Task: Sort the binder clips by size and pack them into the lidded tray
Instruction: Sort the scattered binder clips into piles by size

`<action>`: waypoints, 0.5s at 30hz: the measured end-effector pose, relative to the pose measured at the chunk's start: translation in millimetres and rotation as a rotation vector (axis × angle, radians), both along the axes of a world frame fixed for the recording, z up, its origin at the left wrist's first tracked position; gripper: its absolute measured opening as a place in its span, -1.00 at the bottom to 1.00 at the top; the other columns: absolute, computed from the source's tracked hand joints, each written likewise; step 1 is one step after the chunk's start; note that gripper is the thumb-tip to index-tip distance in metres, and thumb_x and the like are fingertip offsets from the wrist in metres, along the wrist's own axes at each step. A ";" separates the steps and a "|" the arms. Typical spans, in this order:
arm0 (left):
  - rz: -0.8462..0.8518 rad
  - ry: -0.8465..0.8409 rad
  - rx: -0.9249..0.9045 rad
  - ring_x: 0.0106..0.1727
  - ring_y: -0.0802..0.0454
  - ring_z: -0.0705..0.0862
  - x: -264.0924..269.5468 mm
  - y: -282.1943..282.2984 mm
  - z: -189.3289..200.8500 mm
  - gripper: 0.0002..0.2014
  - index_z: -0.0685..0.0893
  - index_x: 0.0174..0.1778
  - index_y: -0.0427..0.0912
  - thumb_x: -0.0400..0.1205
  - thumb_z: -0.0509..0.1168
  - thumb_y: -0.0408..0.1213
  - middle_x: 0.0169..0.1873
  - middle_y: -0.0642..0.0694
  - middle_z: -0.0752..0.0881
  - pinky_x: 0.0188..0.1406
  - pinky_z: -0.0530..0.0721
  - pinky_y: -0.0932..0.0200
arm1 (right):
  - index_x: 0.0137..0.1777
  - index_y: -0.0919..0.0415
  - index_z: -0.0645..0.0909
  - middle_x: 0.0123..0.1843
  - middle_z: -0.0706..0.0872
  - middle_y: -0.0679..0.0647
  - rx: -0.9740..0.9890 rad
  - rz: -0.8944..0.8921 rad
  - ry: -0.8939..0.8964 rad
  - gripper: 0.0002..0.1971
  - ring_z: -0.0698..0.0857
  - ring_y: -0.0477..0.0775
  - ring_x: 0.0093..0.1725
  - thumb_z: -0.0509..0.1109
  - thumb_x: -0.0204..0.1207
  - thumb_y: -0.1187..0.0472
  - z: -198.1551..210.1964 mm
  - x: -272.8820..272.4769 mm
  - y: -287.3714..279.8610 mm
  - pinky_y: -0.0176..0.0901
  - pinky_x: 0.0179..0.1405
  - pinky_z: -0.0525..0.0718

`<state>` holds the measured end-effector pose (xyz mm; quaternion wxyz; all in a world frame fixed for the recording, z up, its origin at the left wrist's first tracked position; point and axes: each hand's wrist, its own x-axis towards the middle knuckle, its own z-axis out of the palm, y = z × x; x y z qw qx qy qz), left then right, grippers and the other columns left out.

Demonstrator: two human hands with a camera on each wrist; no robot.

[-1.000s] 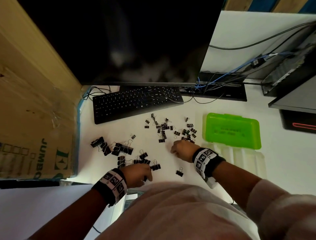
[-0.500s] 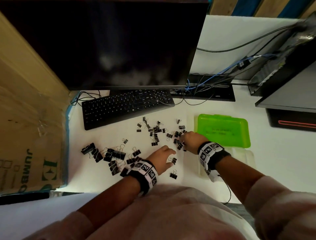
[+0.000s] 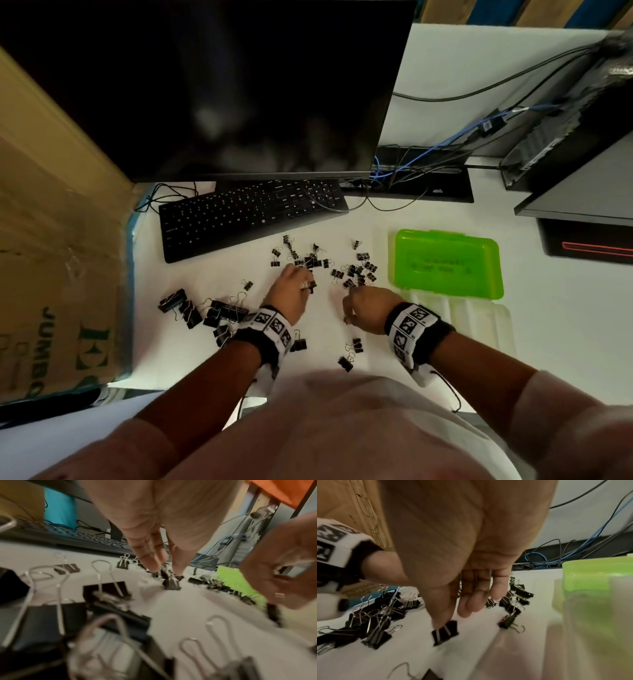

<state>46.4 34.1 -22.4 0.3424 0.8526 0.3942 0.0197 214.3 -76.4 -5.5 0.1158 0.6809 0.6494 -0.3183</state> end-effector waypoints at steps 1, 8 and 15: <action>0.014 0.026 0.000 0.17 -0.05 0.56 -0.3 6.7 -2.7 -0.77 0.58 0.17 -0.09 0.61 0.28 -0.36 0.20 -0.06 0.49 0.26 0.52 0.15 | 0.07 0.17 0.71 0.12 0.71 0.15 -0.042 0.002 0.046 -0.77 0.69 0.22 0.11 0.31 0.54 0.10 -0.1 -0.3 -0.9 0.05 0.05 0.69; 0.213 0.055 -0.037 0.10 -0.15 0.64 21.9 30.8 -6.1 -0.70 0.54 0.30 -0.08 0.63 0.26 -0.23 0.15 -0.18 0.61 0.21 0.61 -0.01 | 0.15 0.06 0.70 0.20 0.72 0.02 -0.096 -0.071 0.124 -0.74 0.67 0.08 0.16 0.42 0.50 0.05 5.9 14.4 8.5 -0.07 0.18 0.60; 0.221 0.019 -0.063 -0.03 -0.10 0.71 34.5 31.7 -6.9 -0.77 0.66 0.16 -0.18 0.59 0.33 -0.32 -0.02 -0.20 0.75 -0.05 0.54 0.28 | 0.09 0.00 0.67 0.16 0.71 0.11 0.207 -0.415 -0.032 -0.74 0.71 0.20 0.09 0.22 0.51 0.22 10.2 67.9 31.2 0.03 0.01 0.72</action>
